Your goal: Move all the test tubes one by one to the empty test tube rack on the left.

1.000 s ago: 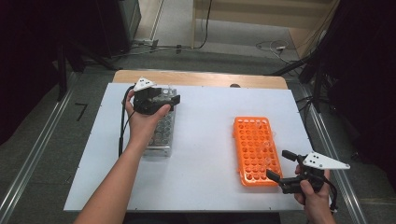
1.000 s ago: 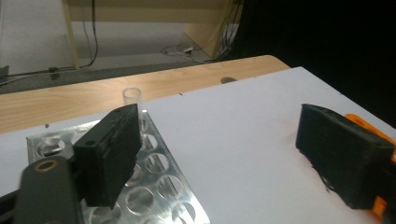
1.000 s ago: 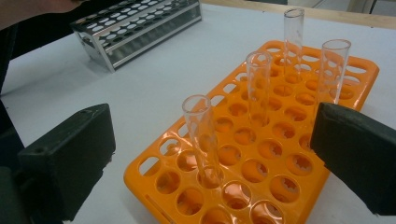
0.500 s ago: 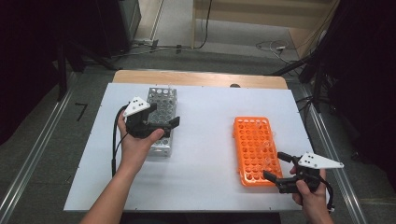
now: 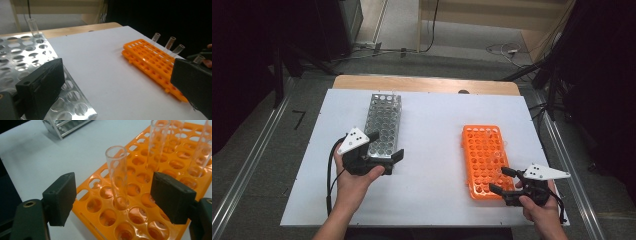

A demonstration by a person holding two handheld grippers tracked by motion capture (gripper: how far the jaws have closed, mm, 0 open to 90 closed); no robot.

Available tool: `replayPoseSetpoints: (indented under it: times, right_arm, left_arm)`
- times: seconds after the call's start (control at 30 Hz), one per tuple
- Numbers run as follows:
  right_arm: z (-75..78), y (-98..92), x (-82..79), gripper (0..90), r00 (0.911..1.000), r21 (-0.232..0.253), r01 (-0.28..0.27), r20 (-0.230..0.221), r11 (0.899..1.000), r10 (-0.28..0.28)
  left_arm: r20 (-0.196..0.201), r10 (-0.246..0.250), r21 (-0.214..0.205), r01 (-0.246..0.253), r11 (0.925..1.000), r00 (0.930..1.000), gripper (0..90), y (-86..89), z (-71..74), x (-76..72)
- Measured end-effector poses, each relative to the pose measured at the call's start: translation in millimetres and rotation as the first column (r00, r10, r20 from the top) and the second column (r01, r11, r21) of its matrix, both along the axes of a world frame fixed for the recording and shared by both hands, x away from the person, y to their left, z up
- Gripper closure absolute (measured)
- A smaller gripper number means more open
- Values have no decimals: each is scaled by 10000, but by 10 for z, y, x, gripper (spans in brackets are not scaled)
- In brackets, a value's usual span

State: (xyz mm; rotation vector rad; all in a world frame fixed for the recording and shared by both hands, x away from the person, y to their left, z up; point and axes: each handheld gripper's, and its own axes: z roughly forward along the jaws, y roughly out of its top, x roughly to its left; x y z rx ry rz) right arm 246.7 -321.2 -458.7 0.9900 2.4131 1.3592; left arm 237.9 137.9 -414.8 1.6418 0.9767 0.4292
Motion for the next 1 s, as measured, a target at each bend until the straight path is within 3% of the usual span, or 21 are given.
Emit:
replayPoseSetpoints:
  times: [0.27,0.4,0.57,1.0]
  right_arm:
    - [-42,41,6,375,9997,-405,157,-156,9991,-164]
    - [-62,62,-3,444,9983,-834,582,50,9948,-580]
    - [-84,78,-17,533,9985,-1050,546,124,9930,-536]
    - [-130,91,-14,680,9982,-932,521,344,9943,-491]
  left_arm:
    - [-83,-392,81,393,9992,9992,0,-67,-155,-209]
    - [-113,-514,34,514,9987,9986,0,-81,-205,-232]
    - [-162,-531,159,534,9984,9985,0,-112,-224,-222]
    - [-264,-628,106,631,9980,9977,0,-142,-241,-219]
